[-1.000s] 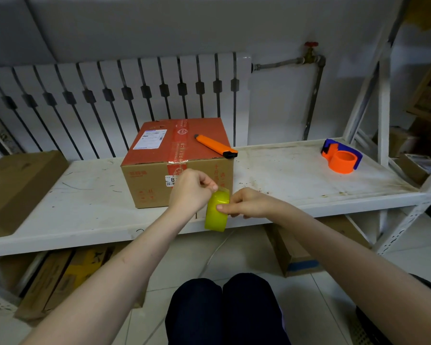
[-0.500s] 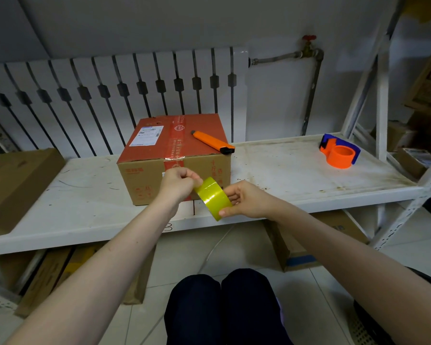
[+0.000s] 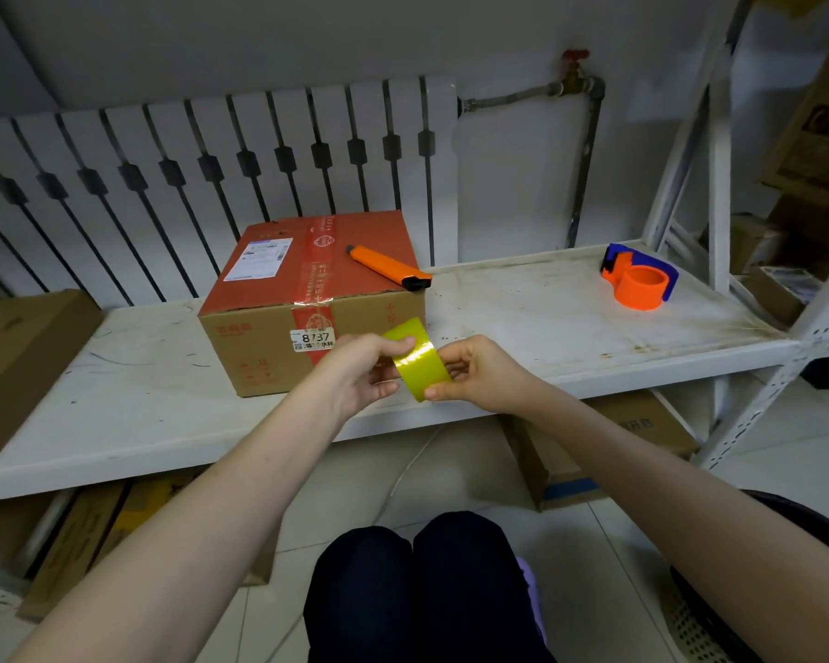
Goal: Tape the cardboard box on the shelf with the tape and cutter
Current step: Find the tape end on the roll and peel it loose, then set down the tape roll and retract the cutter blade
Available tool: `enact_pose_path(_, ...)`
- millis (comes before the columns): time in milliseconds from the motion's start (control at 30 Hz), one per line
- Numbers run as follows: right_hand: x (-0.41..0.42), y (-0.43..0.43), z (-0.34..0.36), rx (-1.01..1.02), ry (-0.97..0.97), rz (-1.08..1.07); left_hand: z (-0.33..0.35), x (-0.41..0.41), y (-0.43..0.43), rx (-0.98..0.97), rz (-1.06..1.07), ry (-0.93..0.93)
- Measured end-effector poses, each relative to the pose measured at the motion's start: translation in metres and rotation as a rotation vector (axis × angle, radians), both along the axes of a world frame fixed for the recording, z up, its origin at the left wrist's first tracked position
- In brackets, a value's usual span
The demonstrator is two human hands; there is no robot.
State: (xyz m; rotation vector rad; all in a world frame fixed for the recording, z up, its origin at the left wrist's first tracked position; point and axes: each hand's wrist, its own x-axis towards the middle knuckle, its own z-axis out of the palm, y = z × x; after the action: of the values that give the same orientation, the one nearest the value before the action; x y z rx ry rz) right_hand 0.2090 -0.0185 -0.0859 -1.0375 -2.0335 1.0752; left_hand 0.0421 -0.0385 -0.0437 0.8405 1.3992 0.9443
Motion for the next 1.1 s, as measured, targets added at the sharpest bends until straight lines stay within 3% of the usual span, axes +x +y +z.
enact_pose_path(367, 0.047, 0.023, -0.032, -0.196, 0.270, -0.032, -0.020, 0.028, 0.027, -0.087, -0.032, -0.325)
enact_pose_path(433, 0.055, 0.034, -0.036, -0.189, 0.268, -0.122, -0.023, 0.041, 0.031, -0.083, -0.044, -0.165)
enact_pose_path(500, 0.063, 0.048, -0.041, -0.158, 0.181, -0.244, -0.026, 0.053, 0.036, -0.009, -0.072, 0.160)
enact_pose_path(600, 0.074, 0.070, -0.052, -0.010, -0.091, -0.462, -0.022, 0.072, 0.049, 0.330, -0.195, 0.575)
enact_pose_path(700, 0.088, 0.095, -0.065, 0.098, -0.366, -0.660, -0.007, 0.097, 0.071, 0.551, -0.305, 0.831)
enact_pose_path(900, 0.123, 0.154, -0.065, 0.266, -0.603, -0.823, -0.004, 0.133, 0.130, 0.542, -0.289, 0.924)
enact_pose_path(1100, 0.154, 0.200, -0.077, 0.200, -0.700, -0.900, -0.004, 0.144, 0.149, 0.606, -0.299, 0.924)
